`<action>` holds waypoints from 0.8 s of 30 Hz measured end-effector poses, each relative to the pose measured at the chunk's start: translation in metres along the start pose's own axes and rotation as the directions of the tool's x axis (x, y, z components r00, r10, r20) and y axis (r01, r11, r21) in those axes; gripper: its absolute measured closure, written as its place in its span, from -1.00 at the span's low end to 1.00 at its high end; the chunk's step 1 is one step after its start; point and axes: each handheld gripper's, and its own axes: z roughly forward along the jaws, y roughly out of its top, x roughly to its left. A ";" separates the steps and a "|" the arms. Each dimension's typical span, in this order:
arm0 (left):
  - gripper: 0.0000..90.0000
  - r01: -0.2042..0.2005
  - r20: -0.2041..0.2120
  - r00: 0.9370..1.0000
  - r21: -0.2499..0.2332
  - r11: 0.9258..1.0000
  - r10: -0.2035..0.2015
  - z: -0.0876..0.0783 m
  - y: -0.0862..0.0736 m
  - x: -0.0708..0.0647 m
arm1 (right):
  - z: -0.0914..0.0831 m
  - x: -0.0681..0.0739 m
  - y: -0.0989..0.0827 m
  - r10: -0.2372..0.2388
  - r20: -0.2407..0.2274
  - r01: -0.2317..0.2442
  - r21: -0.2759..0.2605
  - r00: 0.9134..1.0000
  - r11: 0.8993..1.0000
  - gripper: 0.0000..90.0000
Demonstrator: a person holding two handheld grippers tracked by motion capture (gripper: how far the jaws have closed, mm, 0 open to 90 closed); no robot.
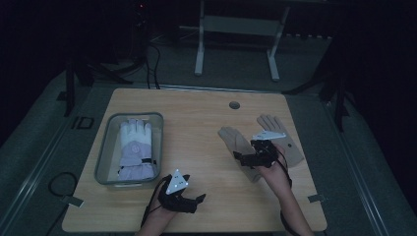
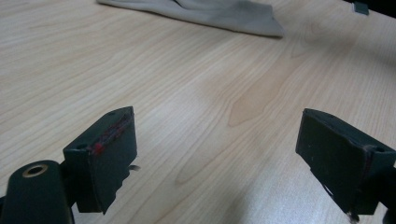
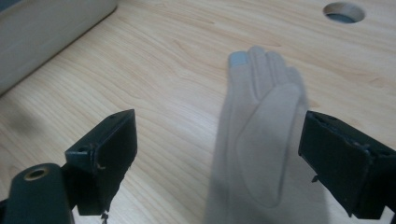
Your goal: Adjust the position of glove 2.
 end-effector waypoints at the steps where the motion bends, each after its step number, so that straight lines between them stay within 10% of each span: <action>1: -0.72 0.000 -0.003 1.000 -0.003 1.000 0.000 0.000 0.000 0.000 | -0.001 -0.001 0.001 -0.001 -0.003 0.001 -0.001 1.000 1.000 -0.78; 11: -0.72 0.011 0.005 1.000 -0.015 1.000 -0.011 -0.001 0.000 0.002 | 0.003 -0.031 0.007 -0.076 -0.027 0.076 0.005 0.997 0.997 -0.45; 24: -0.73 0.013 0.009 1.000 -0.007 1.000 -0.013 -0.002 -0.002 0.005 | 0.045 -0.051 -0.009 -0.138 -0.031 0.141 0.136 0.990 0.980 -0.04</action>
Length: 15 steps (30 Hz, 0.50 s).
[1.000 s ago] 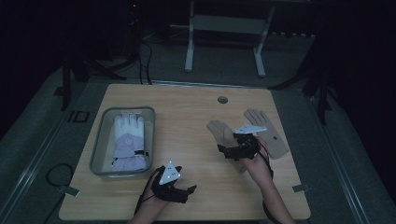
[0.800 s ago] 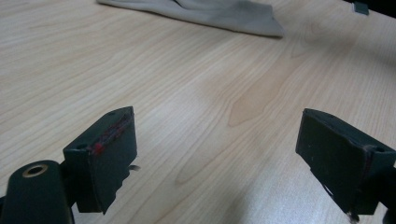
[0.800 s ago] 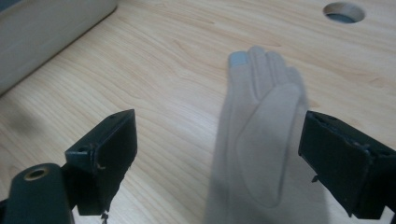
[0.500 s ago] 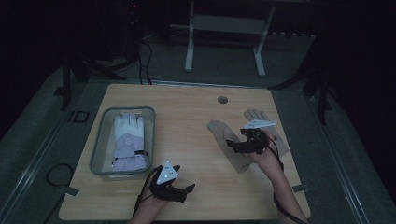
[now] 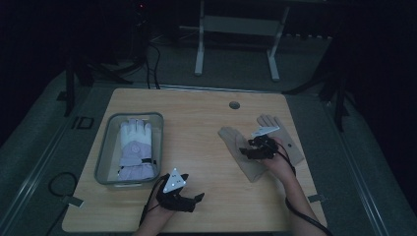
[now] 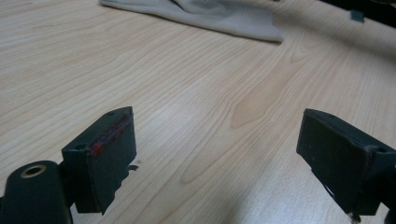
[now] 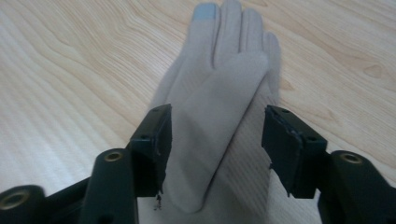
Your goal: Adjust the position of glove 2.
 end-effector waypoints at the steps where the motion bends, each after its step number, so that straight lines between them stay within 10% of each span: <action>1: -0.73 -0.001 -0.005 1.000 0.007 1.000 0.001 0.000 0.000 0.000 | 0.003 0.000 -0.001 -0.002 0.004 0.002 0.008 1.000 1.000 -0.03; 15: -0.74 -0.004 -0.001 1.000 0.005 1.000 0.004 0.001 -0.001 0.000 | 0.016 0.013 -0.005 -0.027 0.107 0.024 0.028 0.994 0.999 0.75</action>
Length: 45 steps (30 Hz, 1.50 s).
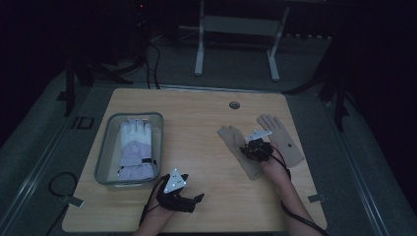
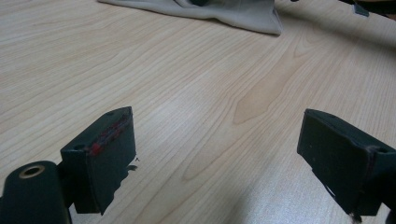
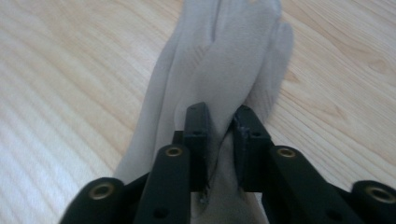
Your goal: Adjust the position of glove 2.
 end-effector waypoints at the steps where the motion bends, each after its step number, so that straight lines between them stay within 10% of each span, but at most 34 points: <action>1: -0.74 -0.002 -0.003 1.000 0.001 1.000 0.002 0.000 0.000 0.000 | 0.000 0.001 0.001 0.029 0.005 -0.029 0.001 1.000 1.000 0.77; 9: -0.74 -0.003 -0.002 1.000 0.003 1.000 0.003 0.000 0.000 0.001 | -0.025 0.014 0.019 0.248 -0.003 -0.246 -0.121 0.969 0.962 0.79; 11: -0.74 0.000 -0.008 1.000 -0.002 1.000 0.000 0.000 -0.001 0.001 | -0.040 0.025 0.033 0.338 0.016 -0.329 -0.185 0.941 0.926 0.79; 15: -0.74 -0.016 -0.008 1.000 -0.007 1.000 0.015 0.000 -0.001 0.000 | -0.045 0.039 0.047 0.413 0.056 -0.392 -0.222 0.909 0.893 0.79; 23: -0.74 -0.011 -0.003 1.000 -0.002 1.000 0.011 -0.001 0.000 0.001 | -0.034 0.061 0.052 0.421 0.136 -0.387 -0.217 0.897 0.896 0.79; 29: -0.74 -0.010 -0.002 1.000 -0.002 1.000 0.010 -0.001 -0.001 0.001 | -0.010 0.071 0.043 0.480 0.093 -0.459 -0.184 0.872 0.869 0.78; 35: -0.74 -0.008 0.001 1.000 0.001 1.000 0.008 -0.001 -0.001 0.001 | 0.005 0.075 0.034 0.457 0.116 -0.440 -0.144 0.882 0.886 0.72; 42: -0.74 -0.002 0.007 1.000 0.000 1.000 0.002 -0.001 -0.001 0.002 | 0.016 0.074 0.024 0.448 0.092 -0.439 -0.103 0.889 0.893 0.18; 45: -0.74 -0.006 0.006 1.000 0.004 1.000 0.006 0.000 -0.002 0.002 | 0.003 0.073 0.033 0.400 0.085 -0.390 -0.112 0.913 0.914 0.13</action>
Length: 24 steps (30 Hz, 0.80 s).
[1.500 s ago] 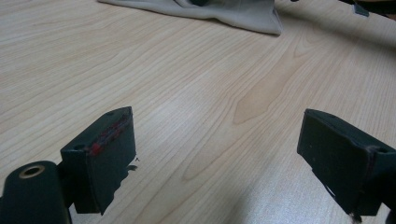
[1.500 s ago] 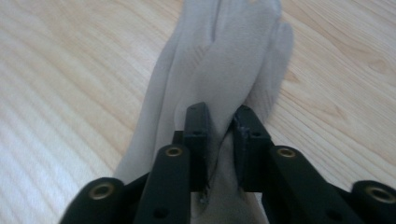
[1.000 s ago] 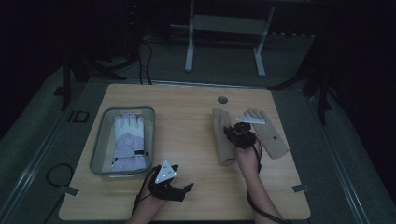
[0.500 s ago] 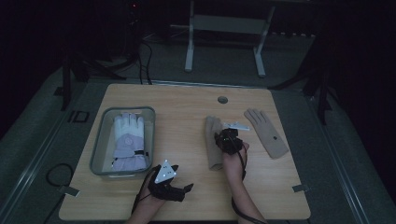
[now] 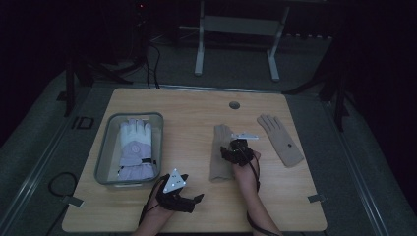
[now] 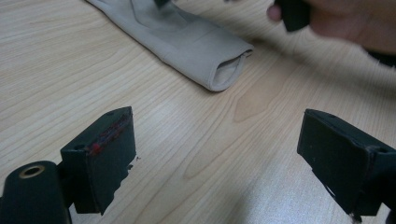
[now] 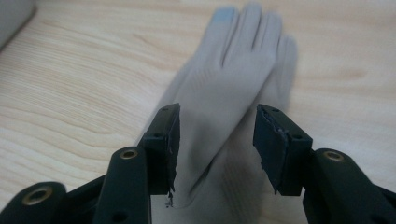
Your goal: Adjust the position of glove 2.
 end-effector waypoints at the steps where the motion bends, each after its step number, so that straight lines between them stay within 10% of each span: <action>1: -0.74 0.000 0.000 1.000 0.000 1.000 0.000 0.000 0.000 0.000 | 0.000 0.000 0.000 0.000 0.000 0.000 0.000 1.000 1.000 0.13; 16: -0.74 -0.002 0.008 1.000 0.006 1.000 0.002 0.001 0.000 0.000 | -0.035 -0.064 0.022 -0.126 -0.075 0.124 -0.033 0.989 0.992 0.24; 24: -0.76 0.009 0.013 1.000 0.002 1.000 -0.009 0.000 0.000 0.001 | -0.049 -0.104 0.020 -0.263 -0.022 0.262 -0.030 0.965 0.965 0.20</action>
